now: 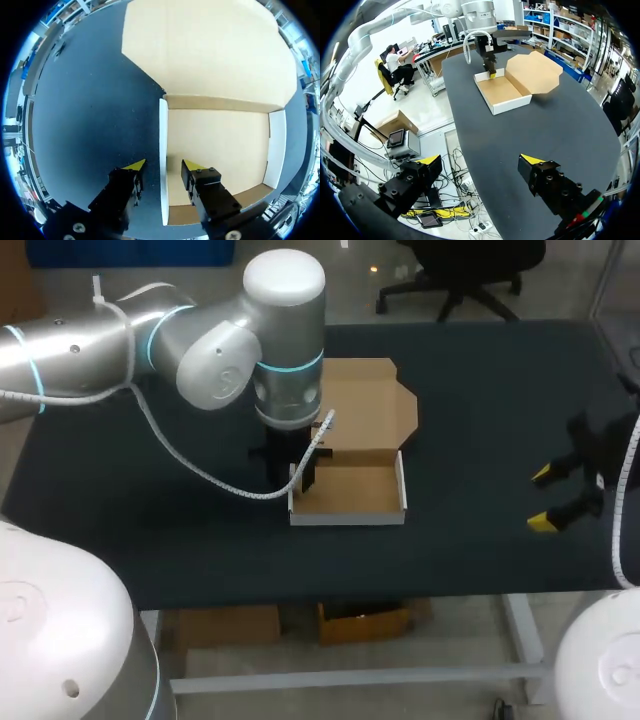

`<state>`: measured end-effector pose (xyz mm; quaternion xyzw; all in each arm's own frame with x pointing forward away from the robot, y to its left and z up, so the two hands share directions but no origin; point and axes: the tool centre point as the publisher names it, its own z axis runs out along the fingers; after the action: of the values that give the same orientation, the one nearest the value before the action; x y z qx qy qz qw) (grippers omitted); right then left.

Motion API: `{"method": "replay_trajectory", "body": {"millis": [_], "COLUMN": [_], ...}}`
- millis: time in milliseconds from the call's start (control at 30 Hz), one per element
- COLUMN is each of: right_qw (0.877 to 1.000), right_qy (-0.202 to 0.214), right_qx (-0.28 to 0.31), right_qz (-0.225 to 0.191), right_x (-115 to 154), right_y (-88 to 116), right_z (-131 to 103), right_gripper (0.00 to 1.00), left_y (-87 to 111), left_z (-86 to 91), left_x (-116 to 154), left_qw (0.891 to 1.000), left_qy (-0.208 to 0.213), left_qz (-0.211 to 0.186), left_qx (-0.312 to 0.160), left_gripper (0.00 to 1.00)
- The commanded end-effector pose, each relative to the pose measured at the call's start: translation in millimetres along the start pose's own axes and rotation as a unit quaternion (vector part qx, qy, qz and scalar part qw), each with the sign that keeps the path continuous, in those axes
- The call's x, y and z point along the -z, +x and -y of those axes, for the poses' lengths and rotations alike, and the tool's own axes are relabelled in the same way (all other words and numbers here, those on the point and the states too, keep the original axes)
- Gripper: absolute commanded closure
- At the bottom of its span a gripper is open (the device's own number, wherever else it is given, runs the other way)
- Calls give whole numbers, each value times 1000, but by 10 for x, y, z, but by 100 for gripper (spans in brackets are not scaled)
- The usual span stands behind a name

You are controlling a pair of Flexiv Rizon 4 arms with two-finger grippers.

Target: Assemble the packaging by folding the flat box into shape, placing the metal phone stand inside, and closing the box properly

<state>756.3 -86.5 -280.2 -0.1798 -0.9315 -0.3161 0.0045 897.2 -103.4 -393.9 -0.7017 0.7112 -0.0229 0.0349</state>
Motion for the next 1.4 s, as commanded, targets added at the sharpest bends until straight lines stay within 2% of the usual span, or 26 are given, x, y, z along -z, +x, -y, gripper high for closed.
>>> {"method": "replay_trajectory", "body": {"millis": [33, 233, 467, 667, 833, 1067, 1200, 1400], "right_qw": [1000, 1000, 1000, 1000, 998, 991, 976, 962], "right_qy": [-1, -8, -19, -25, -30, -32, -34, -20], "right_qx": [0, -1, -9, -19, -49, -131, -216, -272], "right_qz": [-1, -2, -1, 2, 6, 12, 17, 29], "right_x": [15, 25, 35, 79, 128, 212, 275, 343], "right_y": [-11, -18, -25, -34, -34, -87, -136, -139], "right_z": [-2, -5, -8, -27, -41, -55, -39, -66], "right_gripper": [0, 0, 0, 0, 0, 0, 0, 0], "left_y": [-90, -152, -319, -505, -709, -993, -1133, -1245], "left_z": [-129, -246, -475, -675, -842, -1042, -1191, -1348], "left_x": [134, 410, 775, 986, 1128, 1295, 1390, 1541], "left_qw": [997, 990, 973, 963, 958, 959, 959, 965], "left_qy": [21, 35, 47, 47, 45, 55, 71, 82], "left_qz": [-69, -128, -202, -236, -253, -257, -262, -247], "left_qx": [-12, -41, -98, -124, -131, -107, -81, -34], "left_gripper": [0, 0, 0, 0, 0, 0, 0, 0]}}
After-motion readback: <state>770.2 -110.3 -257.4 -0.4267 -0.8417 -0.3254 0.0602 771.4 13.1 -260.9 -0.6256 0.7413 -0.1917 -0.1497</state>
